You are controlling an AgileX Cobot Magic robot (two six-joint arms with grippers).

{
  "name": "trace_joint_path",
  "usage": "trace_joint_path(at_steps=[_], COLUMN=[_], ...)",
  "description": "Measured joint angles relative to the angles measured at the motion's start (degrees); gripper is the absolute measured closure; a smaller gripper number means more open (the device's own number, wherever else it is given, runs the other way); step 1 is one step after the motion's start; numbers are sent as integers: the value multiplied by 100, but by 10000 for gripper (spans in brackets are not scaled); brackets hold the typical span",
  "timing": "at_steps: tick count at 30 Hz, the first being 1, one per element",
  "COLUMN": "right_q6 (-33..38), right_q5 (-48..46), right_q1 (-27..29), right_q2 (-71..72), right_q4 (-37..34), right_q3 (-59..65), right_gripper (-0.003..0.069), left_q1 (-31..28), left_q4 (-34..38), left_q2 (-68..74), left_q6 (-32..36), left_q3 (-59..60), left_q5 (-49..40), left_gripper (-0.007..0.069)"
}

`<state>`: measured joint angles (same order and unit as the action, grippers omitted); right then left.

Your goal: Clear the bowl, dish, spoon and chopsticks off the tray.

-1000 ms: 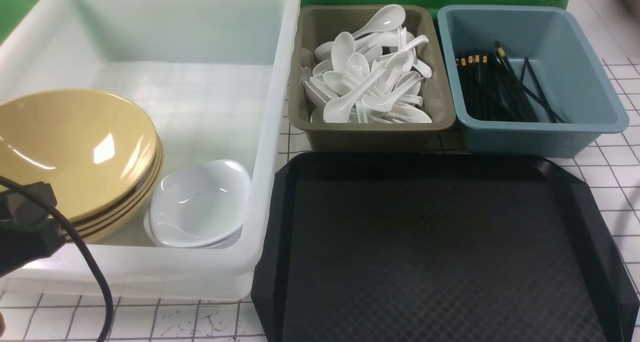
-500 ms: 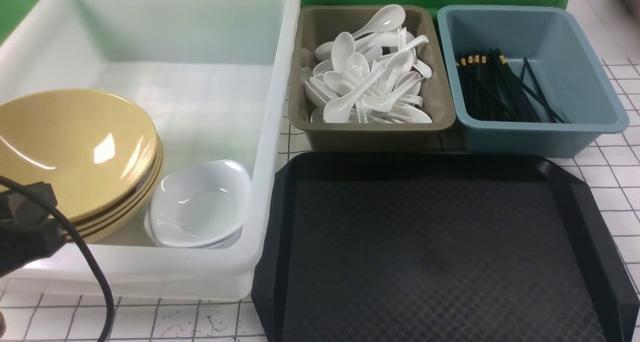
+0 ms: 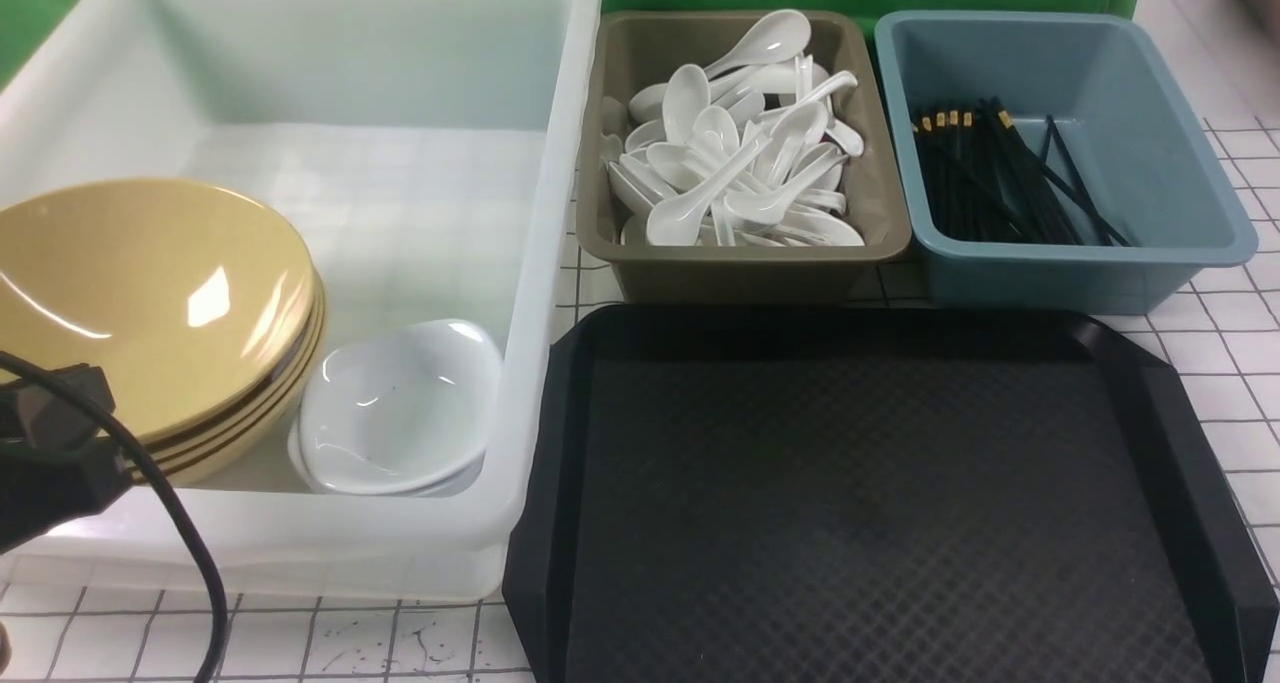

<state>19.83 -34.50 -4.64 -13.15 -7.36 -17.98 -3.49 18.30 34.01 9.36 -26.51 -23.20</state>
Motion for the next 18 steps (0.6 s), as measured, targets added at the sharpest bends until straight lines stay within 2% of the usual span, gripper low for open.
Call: trace_joint_path(at_steps=[1, 4, 7, 11, 18], right_q6=[-56, -896, -1260, -1603, -1983], right_q5=[104, 936, 1233, 1472, 1630], right_q1=[13, 273, 586, 827, 849], right_q2=[106, 978, 1338, 1380, 1380], right_q4=[28, 405, 583, 677, 697], right_q3=[122, 691, 1031, 1493, 1939], right_gripper=[621, 621, 621, 621, 619], left_q1=[0, 0, 0, 0, 0], left_q4=[0, 0, 0, 0, 0], left_q2=[0, 0, 0, 0, 0], left_q6=[0, 0, 0, 0, 0], left_q3=[0, 0, 0, 0, 0], left_q5=[0, 0, 0, 0, 0], left_gripper=[492, 492, 492, 492, 492])
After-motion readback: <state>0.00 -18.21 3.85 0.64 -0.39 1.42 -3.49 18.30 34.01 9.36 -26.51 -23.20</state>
